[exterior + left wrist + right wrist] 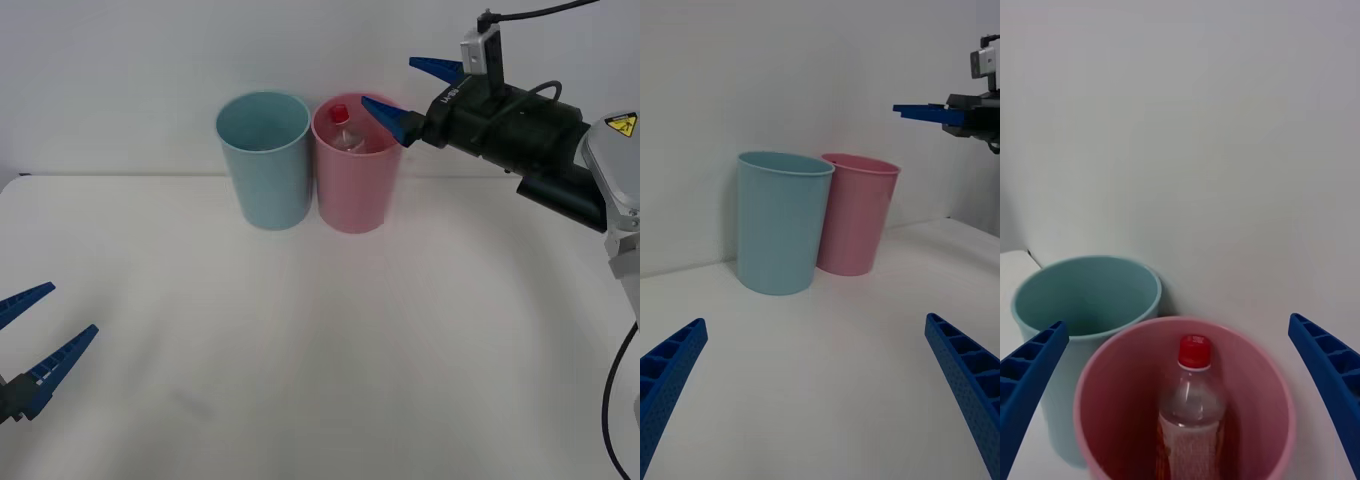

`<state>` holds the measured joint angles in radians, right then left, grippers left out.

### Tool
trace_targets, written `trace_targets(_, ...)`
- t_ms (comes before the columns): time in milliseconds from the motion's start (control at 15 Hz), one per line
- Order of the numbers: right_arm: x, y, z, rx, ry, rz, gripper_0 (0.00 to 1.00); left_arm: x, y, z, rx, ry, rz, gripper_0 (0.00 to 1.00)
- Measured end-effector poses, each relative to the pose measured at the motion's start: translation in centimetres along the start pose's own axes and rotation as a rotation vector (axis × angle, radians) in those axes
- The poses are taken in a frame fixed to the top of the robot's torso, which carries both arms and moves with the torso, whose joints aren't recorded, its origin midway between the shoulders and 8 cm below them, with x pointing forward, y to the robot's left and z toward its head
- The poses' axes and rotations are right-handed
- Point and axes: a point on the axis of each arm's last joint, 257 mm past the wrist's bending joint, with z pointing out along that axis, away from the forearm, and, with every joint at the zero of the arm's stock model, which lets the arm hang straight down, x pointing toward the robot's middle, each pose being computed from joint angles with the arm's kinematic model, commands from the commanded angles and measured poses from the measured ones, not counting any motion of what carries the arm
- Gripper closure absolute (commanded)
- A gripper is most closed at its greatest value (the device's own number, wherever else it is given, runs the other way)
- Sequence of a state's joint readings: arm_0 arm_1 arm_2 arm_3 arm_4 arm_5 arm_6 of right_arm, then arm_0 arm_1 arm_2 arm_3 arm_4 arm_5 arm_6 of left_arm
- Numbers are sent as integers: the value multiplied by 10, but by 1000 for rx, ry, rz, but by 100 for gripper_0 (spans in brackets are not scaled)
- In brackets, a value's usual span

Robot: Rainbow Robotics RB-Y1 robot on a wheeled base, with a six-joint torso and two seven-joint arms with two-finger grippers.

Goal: Grasp the object on the table and drop it into the matching bin: aluminum can to the light blue bin, PET bottle to the pink bin.

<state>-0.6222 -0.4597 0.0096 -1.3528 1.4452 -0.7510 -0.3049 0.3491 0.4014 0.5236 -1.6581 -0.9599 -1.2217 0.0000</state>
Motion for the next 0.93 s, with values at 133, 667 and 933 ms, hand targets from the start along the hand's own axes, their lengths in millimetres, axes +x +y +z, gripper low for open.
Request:
trace_targets(133, 15, 9, -30, 6, 16, -21, 0, 0, 0, 0, 0, 0, 0, 0)
trace_targets(667, 75, 33, -167, 80, 105, -95, 0, 0, 0, 0, 0, 0, 0, 0)
trace_targets(933, 106, 49, -236, 94, 159, -179, 0, 0, 0, 0, 0, 0, 0, 0)
